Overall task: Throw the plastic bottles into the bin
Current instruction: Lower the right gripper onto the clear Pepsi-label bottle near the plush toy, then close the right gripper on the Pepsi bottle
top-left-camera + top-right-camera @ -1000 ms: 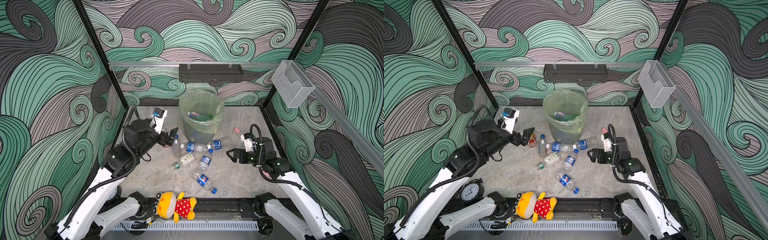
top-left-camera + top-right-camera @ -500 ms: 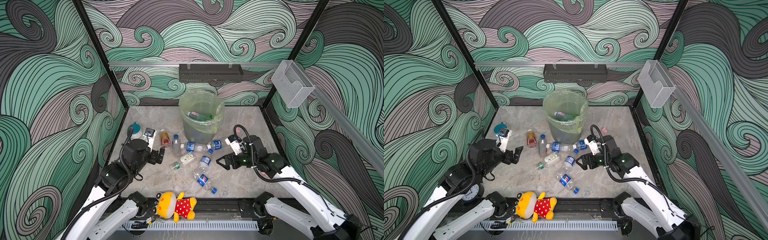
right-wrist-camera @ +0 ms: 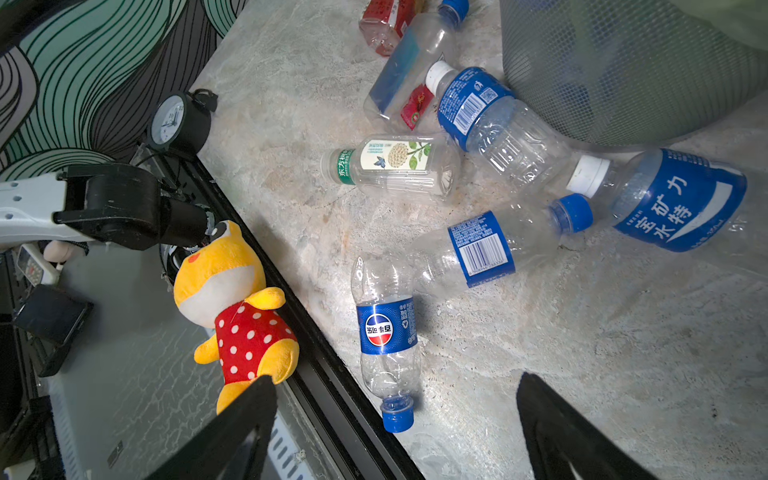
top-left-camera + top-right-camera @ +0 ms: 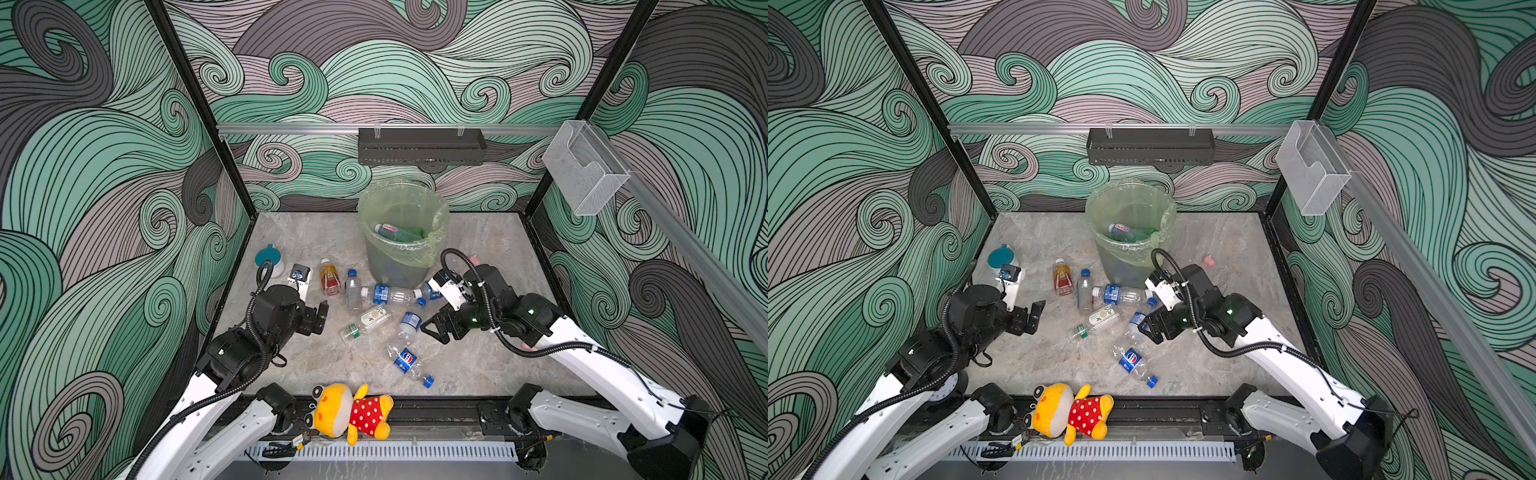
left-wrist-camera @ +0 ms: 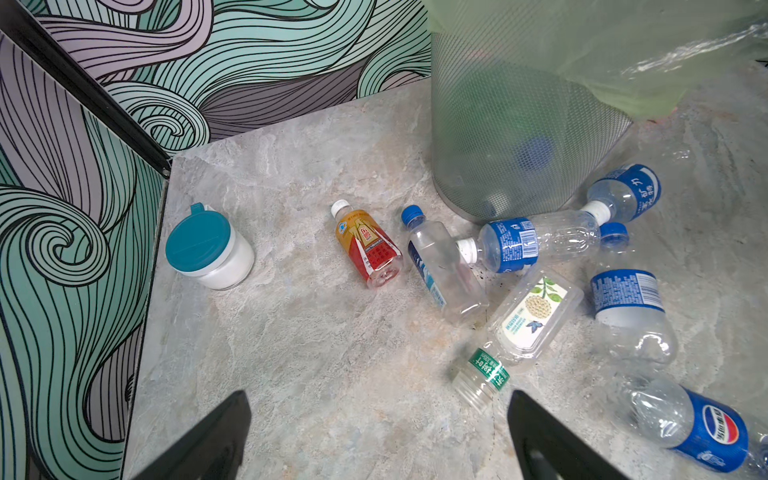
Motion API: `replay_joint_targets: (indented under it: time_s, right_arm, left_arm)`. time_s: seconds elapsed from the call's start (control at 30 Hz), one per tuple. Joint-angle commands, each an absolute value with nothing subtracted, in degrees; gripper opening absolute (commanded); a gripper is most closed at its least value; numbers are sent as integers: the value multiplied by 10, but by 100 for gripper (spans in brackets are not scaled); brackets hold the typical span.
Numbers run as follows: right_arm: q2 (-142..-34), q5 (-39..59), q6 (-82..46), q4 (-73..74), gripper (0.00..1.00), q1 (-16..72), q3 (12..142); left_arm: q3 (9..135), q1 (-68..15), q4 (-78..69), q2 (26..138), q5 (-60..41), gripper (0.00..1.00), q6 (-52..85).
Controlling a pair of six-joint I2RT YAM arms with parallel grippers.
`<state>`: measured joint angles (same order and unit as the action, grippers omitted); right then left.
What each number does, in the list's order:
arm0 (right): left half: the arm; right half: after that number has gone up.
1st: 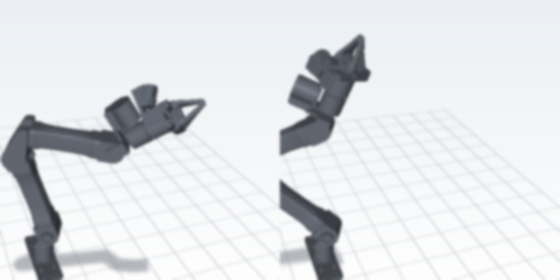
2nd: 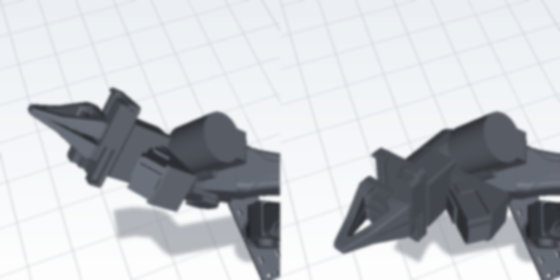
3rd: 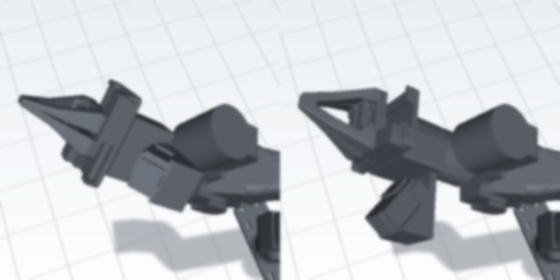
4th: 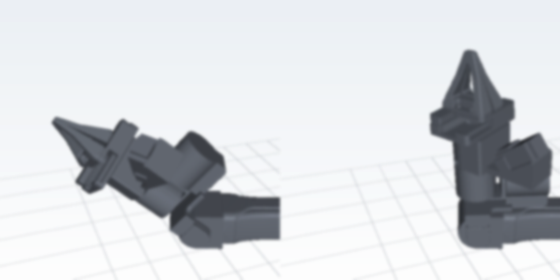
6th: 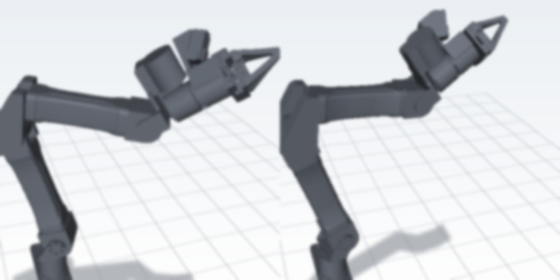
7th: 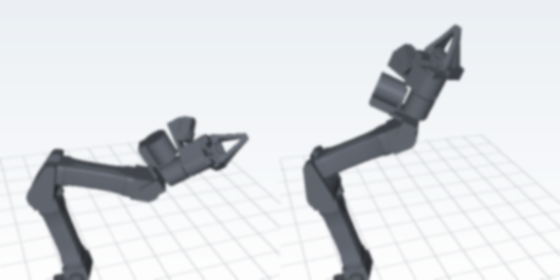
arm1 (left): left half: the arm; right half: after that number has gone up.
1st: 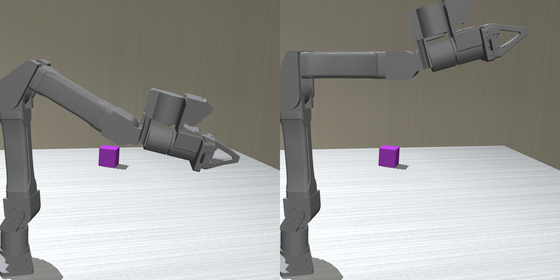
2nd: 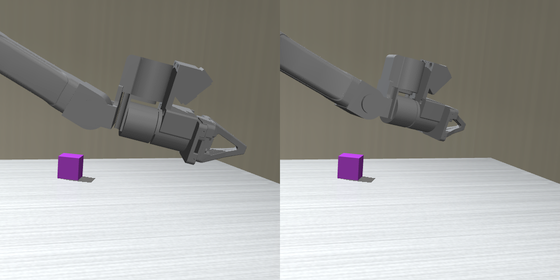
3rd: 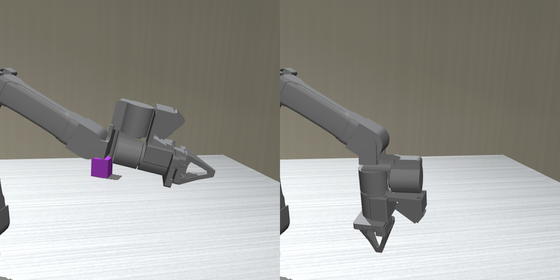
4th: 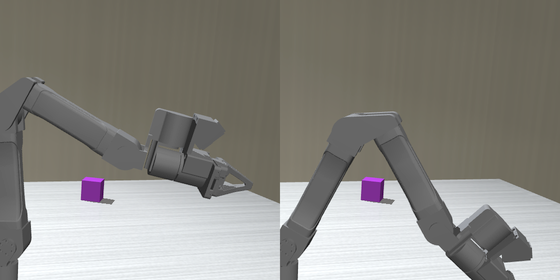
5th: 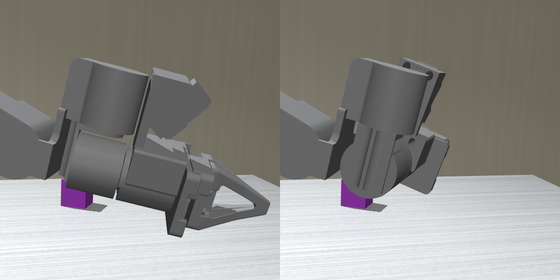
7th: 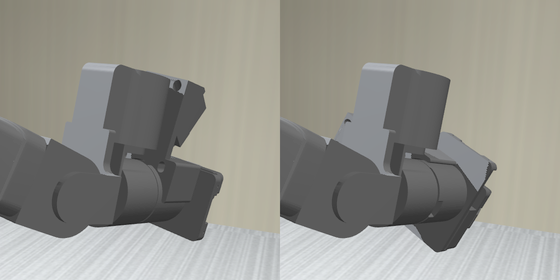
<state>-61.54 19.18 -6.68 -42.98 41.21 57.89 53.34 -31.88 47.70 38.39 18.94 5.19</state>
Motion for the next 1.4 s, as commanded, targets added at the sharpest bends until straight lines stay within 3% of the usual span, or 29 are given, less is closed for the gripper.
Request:
replay_joint_targets:
  time_s: [0.0, 0.57, 1.37]
  right_arm:
    - [-641, 161, -40, -456, 90, 436, 606]
    - [-770, 88, -96, -446, 84, 545, 618]
    - [-869, 78, -164, -350, 75, 595, 551]
  left_arm:
    - [535, -312, 488, 380, 204, 99, 55]
    - [518, -312, 490, 391, 204, 99, 44]
    - [518, -312, 479, 423, 200, 99, 36]
